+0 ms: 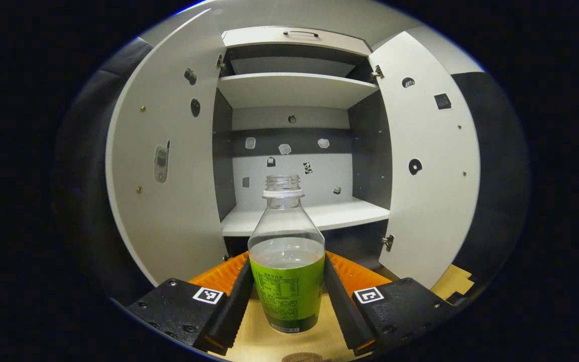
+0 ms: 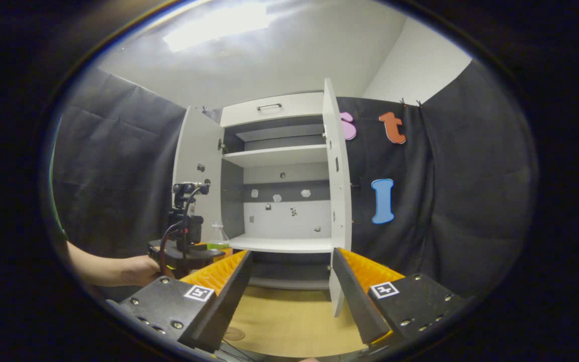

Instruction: Grasp the bottle in the cabinet with the left hand and place it on the coaster, then close the right door with the right hand and the left door with the left hand.

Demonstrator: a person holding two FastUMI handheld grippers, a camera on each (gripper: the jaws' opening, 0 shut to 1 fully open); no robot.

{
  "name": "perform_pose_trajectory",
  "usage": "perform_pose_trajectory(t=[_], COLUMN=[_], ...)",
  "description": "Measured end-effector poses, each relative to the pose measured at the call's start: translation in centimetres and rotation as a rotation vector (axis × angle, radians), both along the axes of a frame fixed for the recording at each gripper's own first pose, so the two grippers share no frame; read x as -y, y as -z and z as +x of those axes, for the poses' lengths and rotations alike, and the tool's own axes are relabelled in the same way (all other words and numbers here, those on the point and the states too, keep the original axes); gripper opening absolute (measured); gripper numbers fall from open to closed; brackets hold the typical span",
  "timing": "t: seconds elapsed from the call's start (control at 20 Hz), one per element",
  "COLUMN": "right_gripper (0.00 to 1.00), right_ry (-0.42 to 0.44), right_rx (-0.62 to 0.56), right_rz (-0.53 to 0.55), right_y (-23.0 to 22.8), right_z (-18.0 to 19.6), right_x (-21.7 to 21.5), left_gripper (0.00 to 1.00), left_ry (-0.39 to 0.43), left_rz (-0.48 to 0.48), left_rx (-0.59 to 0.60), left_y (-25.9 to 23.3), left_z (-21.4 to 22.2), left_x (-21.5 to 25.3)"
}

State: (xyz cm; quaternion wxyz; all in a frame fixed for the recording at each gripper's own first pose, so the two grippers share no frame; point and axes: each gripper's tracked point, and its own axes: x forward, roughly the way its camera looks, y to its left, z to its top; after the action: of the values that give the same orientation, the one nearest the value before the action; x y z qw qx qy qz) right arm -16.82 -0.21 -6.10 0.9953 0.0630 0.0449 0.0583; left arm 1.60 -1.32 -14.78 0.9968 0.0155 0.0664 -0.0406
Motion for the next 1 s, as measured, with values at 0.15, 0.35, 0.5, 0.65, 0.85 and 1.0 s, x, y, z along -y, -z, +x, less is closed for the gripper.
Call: perform_pose_trajectory(t=[0.15,0.35,0.5,0.65,0.85,1.0], right_gripper=[0.94,0.94,0.94,0.97,0.97,0.97], right_ry=[-0.012,-0.003,0.007,0.020,0.022,-0.002], right_rx=[0.001,-0.008,-0.027,-0.052,-0.072,-0.074], right_rz=[0.013,0.022,0.010,0.017,0.005,0.007], right_y=[0.3,0.9,1.9,3.0,3.9,4.1], right_z=[-0.1,0.7,1.8,3.3,6.0,8.0], right_x=[-0.5,-0.4,-0.2,-0.4,-2.1,-4.1], left_gripper=[0.80,0.80,0.80,0.81,0.81,0.81], left_ry=[0.038,0.059,0.086,0.103,0.136,0.165], left_rz=[0.016,0.027,0.016,0.027,0.084,0.076], left_rx=[0.019,-0.011,-0.015,-0.084,-0.119,-0.114], left_y=[1.9,7.0,10.5,15.1,18.8,19.8], left_z=[-2.9,-6.5,-8.8,-10.7,-11.6,-10.9], left_x=[0.8,2.3,3.4,3.7,3.0,2.7])
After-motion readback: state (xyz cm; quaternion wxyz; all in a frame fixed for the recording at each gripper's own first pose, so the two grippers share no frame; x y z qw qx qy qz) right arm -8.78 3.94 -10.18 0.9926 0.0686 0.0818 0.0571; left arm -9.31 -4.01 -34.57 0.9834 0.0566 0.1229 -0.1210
